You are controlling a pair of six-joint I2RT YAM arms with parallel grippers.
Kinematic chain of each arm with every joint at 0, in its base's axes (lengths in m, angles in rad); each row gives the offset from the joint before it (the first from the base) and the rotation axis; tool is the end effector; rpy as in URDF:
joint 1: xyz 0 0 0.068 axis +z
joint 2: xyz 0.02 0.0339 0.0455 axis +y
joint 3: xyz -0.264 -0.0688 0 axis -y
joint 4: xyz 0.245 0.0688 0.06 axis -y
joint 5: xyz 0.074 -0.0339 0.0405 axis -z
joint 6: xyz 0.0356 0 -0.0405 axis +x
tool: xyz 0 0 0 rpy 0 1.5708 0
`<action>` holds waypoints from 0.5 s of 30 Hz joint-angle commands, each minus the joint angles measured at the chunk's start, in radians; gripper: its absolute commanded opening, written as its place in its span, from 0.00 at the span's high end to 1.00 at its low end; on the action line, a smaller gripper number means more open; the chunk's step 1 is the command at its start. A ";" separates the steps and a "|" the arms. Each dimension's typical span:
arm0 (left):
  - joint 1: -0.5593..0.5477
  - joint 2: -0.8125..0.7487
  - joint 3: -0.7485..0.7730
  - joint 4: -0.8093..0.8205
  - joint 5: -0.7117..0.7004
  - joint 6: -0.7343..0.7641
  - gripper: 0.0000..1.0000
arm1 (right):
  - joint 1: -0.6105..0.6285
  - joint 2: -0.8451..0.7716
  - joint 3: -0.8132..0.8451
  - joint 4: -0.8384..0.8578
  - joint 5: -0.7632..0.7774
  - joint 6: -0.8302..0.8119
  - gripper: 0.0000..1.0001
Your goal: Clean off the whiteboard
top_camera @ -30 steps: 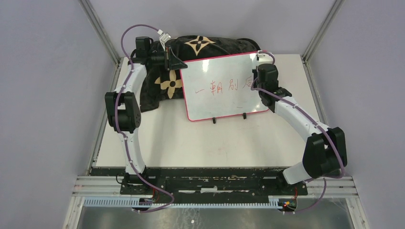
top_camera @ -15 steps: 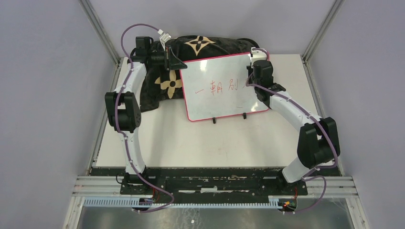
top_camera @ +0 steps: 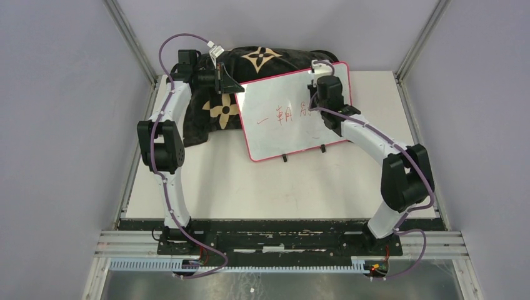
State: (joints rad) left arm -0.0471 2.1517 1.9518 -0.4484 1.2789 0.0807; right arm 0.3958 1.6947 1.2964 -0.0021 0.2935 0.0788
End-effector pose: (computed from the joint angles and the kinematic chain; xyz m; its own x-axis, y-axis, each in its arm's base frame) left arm 0.4819 -0.0568 0.2935 -0.5386 0.0486 -0.8411 0.8222 0.2484 -0.5122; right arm 0.3742 0.1452 0.2936 -0.3682 -0.0722 -0.9269 -0.0945 0.9947 -0.0399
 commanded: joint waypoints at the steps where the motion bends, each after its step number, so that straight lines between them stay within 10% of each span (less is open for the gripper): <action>1: -0.017 0.017 0.024 -0.009 -0.038 0.071 0.97 | 0.107 0.037 0.056 0.019 -0.033 -0.010 0.99; 15: -0.019 0.027 0.079 -0.085 -0.036 0.126 0.97 | 0.227 0.107 0.079 0.043 0.039 -0.040 0.99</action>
State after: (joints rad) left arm -0.0471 2.1544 1.9686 -0.4831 1.2583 0.1036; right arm 0.6418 1.7824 1.3445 0.0078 0.3054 0.0536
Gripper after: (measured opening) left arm 0.189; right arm 0.038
